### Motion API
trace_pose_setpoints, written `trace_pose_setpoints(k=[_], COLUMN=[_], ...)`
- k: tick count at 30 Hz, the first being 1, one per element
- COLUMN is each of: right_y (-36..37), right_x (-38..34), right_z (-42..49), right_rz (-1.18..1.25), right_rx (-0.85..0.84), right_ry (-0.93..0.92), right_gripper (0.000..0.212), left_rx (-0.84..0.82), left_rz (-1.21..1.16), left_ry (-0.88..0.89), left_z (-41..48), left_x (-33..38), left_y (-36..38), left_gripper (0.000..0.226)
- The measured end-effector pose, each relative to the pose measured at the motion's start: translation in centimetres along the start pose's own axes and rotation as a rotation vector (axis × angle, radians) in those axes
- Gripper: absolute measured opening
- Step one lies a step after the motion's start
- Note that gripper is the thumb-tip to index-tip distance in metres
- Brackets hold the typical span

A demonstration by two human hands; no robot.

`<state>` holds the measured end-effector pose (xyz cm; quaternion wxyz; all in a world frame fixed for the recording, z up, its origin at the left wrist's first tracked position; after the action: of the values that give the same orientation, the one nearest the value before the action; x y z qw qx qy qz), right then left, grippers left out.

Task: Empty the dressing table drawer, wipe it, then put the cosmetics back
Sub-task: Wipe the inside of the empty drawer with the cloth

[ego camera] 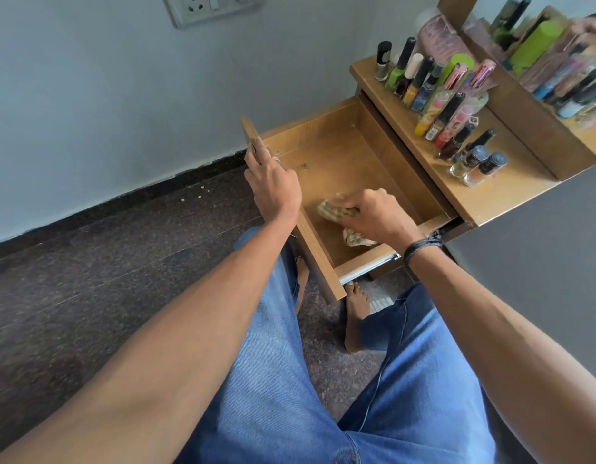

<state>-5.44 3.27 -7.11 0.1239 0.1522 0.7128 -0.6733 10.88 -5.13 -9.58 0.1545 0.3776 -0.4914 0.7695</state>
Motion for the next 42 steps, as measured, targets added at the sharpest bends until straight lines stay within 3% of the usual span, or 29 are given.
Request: trace_pose_setpoints(k=[4, 7, 14, 19, 23, 26, 29, 35, 42], right_y=[1.9, 3.2, 3.9, 1.0, -1.0, -1.0, 0.5, 4.0, -0.6], right_x=[-1.8, -1.9, -1.8, 1.6, 3.0, 2.8, 1.9, -2.8, 0.9], right_z=[-1.3, -0.9, -0.2, 1.4, 2.3, 1.8, 0.5, -1.4, 0.9], right_rz=[-0.095, -0.154, -0.235, -0.238, -0.257, -0.346, -0.359, -0.132, -0.189], right_rx=[-0.162, -0.161, -0.053, 0.072, 0.116, 0.104, 0.079, -0.03, 0.127], right_ry=[-0.137, -0.18, -0.094, 0.166, 0.27, 0.27, 0.23, 0.075, 0.204], right_gripper=[0.027, 0.017, 0.014, 0.019, 0.023, 0.016, 0.022, 0.01, 0.025], left_rx=[0.012, 0.011, -0.002, -0.013, -0.02, -0.019, -0.008, 0.008, -0.002], left_rz=[-0.004, -0.003, -0.001, -0.005, 0.007, 0.012, 0.008, 0.012, 0.014], left_ry=[0.02, 0.022, 0.02, 0.009, 0.008, 0.002, 0.005, 0.002, -0.003], left_z=[0.0, 0.0, -0.1, -0.2, -0.2, -0.2, -0.1, -0.2, -0.1], left_x=[-0.1, -0.1, -0.1, 0.1, 0.1, 0.1, 0.0, -0.1, 0.1], left_y=[0.1, 0.1, -0.1, -0.3, -0.4, -0.3, -0.2, -0.1, -0.3], left_gripper=[0.053, 0.053, 0.054, 0.054, 0.053, 0.053, 0.053, 0.053, 0.054])
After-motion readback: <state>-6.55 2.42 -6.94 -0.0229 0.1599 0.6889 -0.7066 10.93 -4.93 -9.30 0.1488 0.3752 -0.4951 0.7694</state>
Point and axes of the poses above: each hand's wrist, its own z-axis towards the middle knuckle, its own y-axis out of the palm, x = y × z, the point moved 2 cm from there along z, towards the middle knuckle, and after that the axes turned 11 degrees about x, right-handed, at the moved point
